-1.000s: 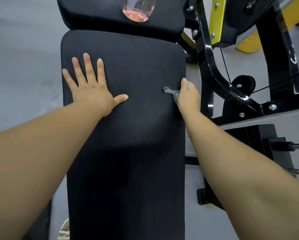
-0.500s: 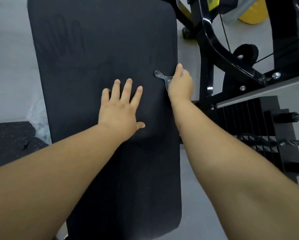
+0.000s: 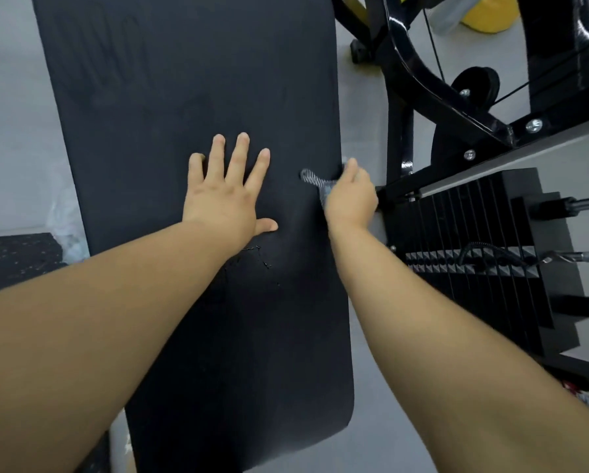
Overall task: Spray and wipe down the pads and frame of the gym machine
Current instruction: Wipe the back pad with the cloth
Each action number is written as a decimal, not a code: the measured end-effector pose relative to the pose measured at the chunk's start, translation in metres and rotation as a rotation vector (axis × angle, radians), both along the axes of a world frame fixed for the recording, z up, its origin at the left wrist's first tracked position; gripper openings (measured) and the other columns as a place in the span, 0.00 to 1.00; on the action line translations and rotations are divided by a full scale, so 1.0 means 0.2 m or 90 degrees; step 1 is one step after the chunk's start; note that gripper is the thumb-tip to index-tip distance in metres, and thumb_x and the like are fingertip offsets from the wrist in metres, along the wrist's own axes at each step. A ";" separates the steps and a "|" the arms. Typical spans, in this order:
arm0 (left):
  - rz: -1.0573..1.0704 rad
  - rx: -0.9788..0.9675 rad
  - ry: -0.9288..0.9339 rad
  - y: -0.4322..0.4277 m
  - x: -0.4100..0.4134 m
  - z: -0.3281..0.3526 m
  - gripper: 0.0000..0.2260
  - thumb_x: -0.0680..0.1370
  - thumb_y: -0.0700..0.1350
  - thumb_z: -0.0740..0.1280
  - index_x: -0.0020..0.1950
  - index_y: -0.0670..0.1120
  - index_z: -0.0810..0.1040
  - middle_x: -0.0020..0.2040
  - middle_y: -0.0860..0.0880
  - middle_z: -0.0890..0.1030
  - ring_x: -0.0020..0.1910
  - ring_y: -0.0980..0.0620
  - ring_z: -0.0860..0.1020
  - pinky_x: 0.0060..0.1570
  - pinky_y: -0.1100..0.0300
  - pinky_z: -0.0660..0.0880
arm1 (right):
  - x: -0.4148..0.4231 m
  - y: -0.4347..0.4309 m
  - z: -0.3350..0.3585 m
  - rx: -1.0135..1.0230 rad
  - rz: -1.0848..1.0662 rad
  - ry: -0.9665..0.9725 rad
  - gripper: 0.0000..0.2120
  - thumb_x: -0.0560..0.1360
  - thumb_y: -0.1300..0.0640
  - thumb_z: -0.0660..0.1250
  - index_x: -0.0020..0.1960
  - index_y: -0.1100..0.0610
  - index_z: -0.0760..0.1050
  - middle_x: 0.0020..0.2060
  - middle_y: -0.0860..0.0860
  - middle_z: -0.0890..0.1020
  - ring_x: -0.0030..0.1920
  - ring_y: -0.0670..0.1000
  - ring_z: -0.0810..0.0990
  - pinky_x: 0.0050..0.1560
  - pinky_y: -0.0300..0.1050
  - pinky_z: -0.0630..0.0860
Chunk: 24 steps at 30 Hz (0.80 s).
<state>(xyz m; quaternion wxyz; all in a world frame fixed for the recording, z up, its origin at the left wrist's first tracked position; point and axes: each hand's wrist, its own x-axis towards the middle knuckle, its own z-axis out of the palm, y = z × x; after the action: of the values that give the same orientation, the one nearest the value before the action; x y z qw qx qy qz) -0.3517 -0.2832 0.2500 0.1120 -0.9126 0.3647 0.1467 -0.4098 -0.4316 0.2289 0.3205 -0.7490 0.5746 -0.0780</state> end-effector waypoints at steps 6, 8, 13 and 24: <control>0.006 -0.033 0.055 0.02 0.01 0.03 0.41 0.75 0.69 0.53 0.77 0.51 0.37 0.77 0.45 0.38 0.76 0.40 0.41 0.71 0.45 0.47 | -0.22 0.15 -0.03 -0.052 0.028 0.000 0.18 0.82 0.50 0.50 0.59 0.60 0.73 0.51 0.59 0.80 0.53 0.59 0.76 0.45 0.46 0.65; 0.024 -0.123 0.109 0.05 0.02 0.06 0.37 0.77 0.65 0.55 0.78 0.51 0.44 0.78 0.46 0.43 0.76 0.42 0.43 0.72 0.47 0.47 | -0.39 0.23 -0.06 -0.072 0.024 0.027 0.17 0.82 0.52 0.52 0.59 0.60 0.73 0.50 0.60 0.80 0.53 0.61 0.76 0.45 0.48 0.66; 0.110 -0.372 0.172 0.34 -0.06 0.10 0.22 0.78 0.48 0.63 0.71 0.48 0.67 0.74 0.46 0.60 0.75 0.44 0.51 0.71 0.47 0.57 | -0.57 0.43 -0.10 -0.075 -0.073 -0.008 0.19 0.82 0.52 0.51 0.68 0.57 0.69 0.58 0.59 0.79 0.59 0.60 0.75 0.51 0.45 0.66; 0.273 -0.431 0.213 0.79 -0.09 0.02 0.25 0.77 0.38 0.60 0.75 0.44 0.60 0.75 0.46 0.57 0.76 0.47 0.50 0.73 0.54 0.53 | -0.19 1.07 -0.22 -0.197 0.280 -0.142 0.20 0.79 0.55 0.50 0.64 0.61 0.73 0.69 0.59 0.70 0.66 0.63 0.70 0.71 0.54 0.51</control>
<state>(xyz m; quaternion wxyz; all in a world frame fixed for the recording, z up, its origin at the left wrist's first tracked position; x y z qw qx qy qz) -0.3705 -0.1253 0.2530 -0.2876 -0.9165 0.2075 0.1849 -0.4483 -0.2172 0.1847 0.2729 -0.8825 0.3408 -0.1747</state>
